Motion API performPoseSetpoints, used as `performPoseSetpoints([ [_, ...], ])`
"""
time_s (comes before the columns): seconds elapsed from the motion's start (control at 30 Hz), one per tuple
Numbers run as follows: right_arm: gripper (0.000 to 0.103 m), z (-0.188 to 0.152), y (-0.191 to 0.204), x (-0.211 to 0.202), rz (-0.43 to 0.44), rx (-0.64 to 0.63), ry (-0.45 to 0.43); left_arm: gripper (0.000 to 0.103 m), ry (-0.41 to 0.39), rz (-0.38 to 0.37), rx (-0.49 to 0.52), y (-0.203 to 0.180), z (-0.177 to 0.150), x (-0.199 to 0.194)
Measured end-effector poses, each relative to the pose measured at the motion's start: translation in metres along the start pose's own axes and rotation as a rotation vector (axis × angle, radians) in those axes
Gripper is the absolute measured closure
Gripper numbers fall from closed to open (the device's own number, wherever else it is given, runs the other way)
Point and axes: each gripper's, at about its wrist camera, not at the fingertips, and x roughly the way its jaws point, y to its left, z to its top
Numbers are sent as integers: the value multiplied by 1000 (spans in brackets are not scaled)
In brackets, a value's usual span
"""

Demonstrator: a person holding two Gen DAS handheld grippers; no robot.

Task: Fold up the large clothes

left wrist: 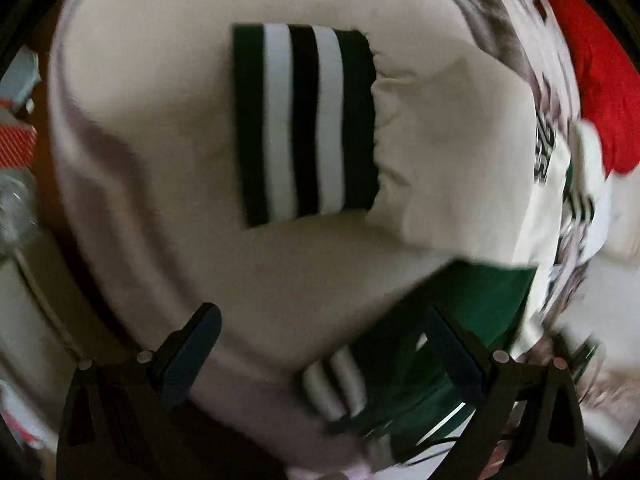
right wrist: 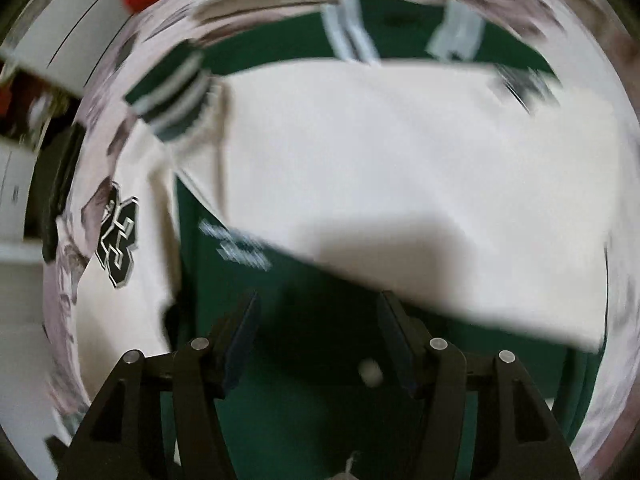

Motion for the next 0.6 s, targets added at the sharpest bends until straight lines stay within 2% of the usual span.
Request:
performPoseSetpoints([
  [0.1,40,-18,-19,12,-56,34,2,17,-103,-5,-49,-5,21,10],
  [0.17,40,-37,-25,19,-101,25,1,22,-184,-12,-70,-13,39,3],
  [0.23,40,-57,-27,26,-117,17,3,62,-259,20,-84,-19,59,-3],
  [0.27,40,-65,-26,26,-126,12,-8,69,-286,2,-100,-20,73,-6],
  [0.3,40,-73,-25,25,-137,2,-23,80,-306,0,-107,-21,85,-10],
  [0.4,40,-92,-19,23,-177,-25,-46,85,-387,15,-88,-32,121,-33],
  [0.5,40,-106,-14,23,-174,-7,-46,86,-500,48,-47,-42,159,-61],
  [0.57,40,-116,-13,24,-157,8,-46,86,-532,29,-15,-37,196,-73],
  [0.6,40,-118,-12,27,-152,12,-47,86,-527,20,1,-39,204,-70],
])
